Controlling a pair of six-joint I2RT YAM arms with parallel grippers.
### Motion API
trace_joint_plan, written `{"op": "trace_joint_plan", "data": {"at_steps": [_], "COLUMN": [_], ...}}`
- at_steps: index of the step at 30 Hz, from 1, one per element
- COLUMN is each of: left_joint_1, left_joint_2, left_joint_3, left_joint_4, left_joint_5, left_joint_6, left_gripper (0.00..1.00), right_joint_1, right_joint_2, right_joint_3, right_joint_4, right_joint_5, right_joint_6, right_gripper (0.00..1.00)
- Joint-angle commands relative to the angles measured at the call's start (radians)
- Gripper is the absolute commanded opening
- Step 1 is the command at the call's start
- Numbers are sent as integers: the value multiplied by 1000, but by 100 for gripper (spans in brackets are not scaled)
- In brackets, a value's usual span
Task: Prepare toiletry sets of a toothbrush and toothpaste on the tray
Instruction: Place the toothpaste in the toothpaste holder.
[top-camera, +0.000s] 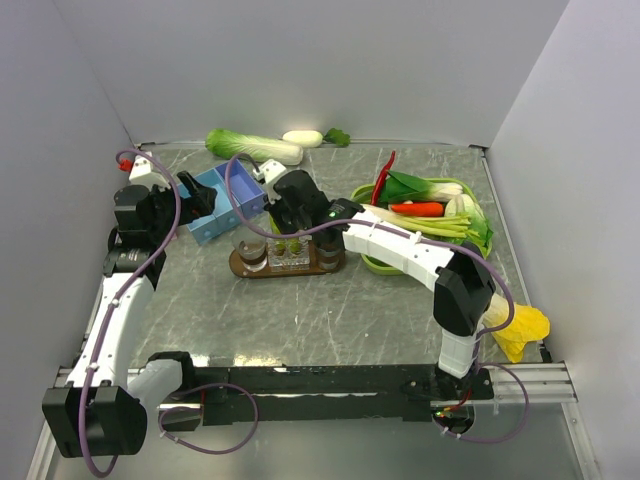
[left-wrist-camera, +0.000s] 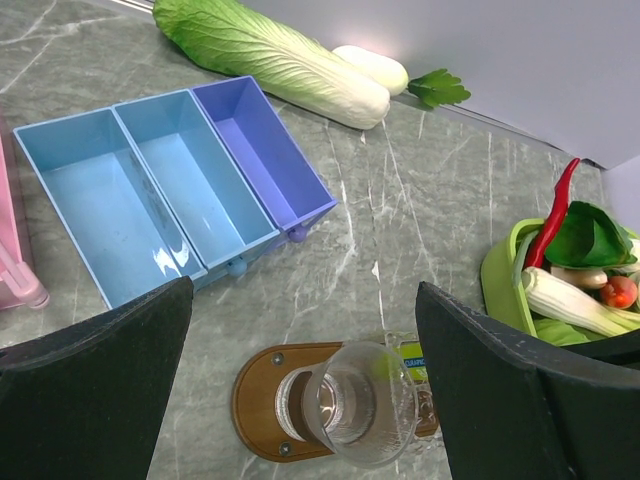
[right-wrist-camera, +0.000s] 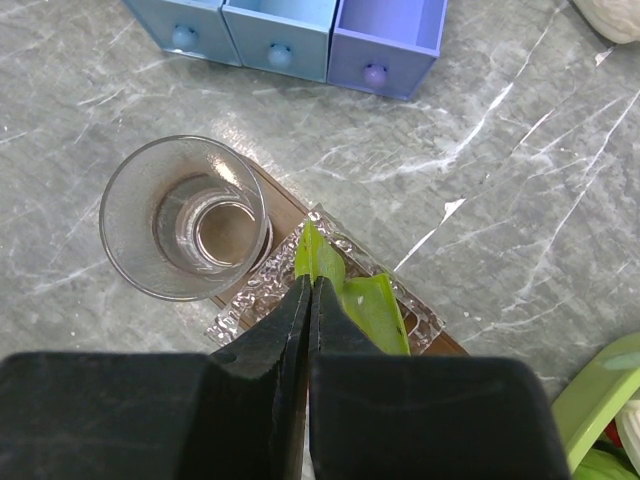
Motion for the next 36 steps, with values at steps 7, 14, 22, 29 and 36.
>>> {"op": "trace_joint_plan", "data": {"at_steps": [7, 14, 22, 29, 36], "left_joint_1": [4, 4, 4, 6, 4], "left_joint_2": [8, 10, 10, 10, 11], "left_joint_3": [16, 16, 16, 16, 16], "left_joint_4": [51, 48, 48, 48, 49], "left_joint_5": [31, 33, 35, 36, 36], "left_joint_6": [-13, -12, -12, -12, -12], "left_gripper": [97, 97, 97, 97, 97], "right_joint_1": [-7, -9, -7, -7, -5], "right_joint_2": [-12, 5, 19, 32, 36], "right_joint_3": [-23, -24, -32, -35, -44], "right_joint_4": [67, 86, 98, 103, 110], "right_joint_5": [-4, -2, 0, 9, 27], "right_joint_6": [31, 30, 30, 28, 33], "right_gripper": [0, 0, 0, 0, 0]}}
